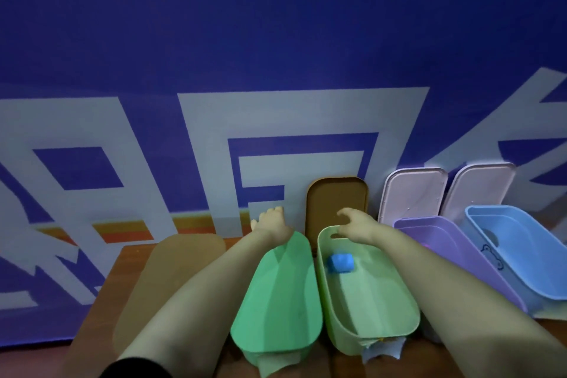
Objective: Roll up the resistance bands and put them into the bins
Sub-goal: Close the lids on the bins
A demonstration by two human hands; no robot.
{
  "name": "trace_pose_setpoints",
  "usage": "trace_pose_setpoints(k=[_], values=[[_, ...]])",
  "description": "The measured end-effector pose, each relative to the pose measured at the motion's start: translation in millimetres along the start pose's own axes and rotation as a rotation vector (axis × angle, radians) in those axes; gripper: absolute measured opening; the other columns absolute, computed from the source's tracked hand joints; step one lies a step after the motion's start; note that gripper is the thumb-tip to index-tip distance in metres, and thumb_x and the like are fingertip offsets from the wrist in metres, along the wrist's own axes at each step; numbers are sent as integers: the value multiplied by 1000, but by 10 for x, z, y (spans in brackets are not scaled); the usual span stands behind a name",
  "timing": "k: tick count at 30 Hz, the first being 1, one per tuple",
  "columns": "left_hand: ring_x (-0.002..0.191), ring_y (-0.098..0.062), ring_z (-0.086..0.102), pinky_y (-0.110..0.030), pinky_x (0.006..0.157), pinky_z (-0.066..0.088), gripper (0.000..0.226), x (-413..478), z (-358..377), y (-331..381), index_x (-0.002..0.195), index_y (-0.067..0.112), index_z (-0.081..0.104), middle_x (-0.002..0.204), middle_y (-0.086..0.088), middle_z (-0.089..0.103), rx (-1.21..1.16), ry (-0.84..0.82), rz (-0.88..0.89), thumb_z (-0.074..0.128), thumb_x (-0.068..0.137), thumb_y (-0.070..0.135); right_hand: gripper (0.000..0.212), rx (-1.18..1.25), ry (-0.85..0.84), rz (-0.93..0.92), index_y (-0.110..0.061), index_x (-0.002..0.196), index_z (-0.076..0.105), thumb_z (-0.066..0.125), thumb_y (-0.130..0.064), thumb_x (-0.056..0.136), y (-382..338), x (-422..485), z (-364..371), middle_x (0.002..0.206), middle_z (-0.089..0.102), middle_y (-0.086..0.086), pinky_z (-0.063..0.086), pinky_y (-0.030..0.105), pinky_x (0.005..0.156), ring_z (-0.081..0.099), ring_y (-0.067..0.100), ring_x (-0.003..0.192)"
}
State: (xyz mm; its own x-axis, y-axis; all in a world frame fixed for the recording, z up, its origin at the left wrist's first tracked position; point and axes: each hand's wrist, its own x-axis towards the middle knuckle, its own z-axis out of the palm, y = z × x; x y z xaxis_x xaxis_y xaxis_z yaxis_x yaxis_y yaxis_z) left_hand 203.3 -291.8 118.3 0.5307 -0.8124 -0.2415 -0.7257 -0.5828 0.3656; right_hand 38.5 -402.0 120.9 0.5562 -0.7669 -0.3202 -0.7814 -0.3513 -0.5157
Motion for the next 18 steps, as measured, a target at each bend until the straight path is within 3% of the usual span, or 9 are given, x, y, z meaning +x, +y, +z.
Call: trace_pose_setpoints(k=[3,9,14,18], values=[[132,-28,40,-44,107,28,54,88,22,247,142,14,33,144,-7,42,-70,36,-76,50,94,29,56,38,15,-15,-12,144,35,55,-14,91,183,94,-232,145,42,10,40,25,94,49,24,124],[128,-32,45,-44,107,37,55,273,53,688,142,8,31,143,-14,42,-344,74,-204,51,95,28,52,214,135,60,-5,138,38,55,-13,90,522,338,-537,139,47,15,40,33,97,48,30,123],[135,-32,37,-37,105,38,59,457,147,892,148,5,18,150,-16,32,-580,50,-255,46,98,21,50,263,75,101,-1,135,39,56,-13,89,612,595,-621,133,50,19,42,38,97,50,33,120],[132,-31,42,-37,104,42,61,619,249,984,148,6,18,148,-15,35,-654,34,-274,47,97,23,53,291,33,124,-7,136,36,56,-18,88,636,782,-610,129,52,16,45,42,99,52,33,117]])
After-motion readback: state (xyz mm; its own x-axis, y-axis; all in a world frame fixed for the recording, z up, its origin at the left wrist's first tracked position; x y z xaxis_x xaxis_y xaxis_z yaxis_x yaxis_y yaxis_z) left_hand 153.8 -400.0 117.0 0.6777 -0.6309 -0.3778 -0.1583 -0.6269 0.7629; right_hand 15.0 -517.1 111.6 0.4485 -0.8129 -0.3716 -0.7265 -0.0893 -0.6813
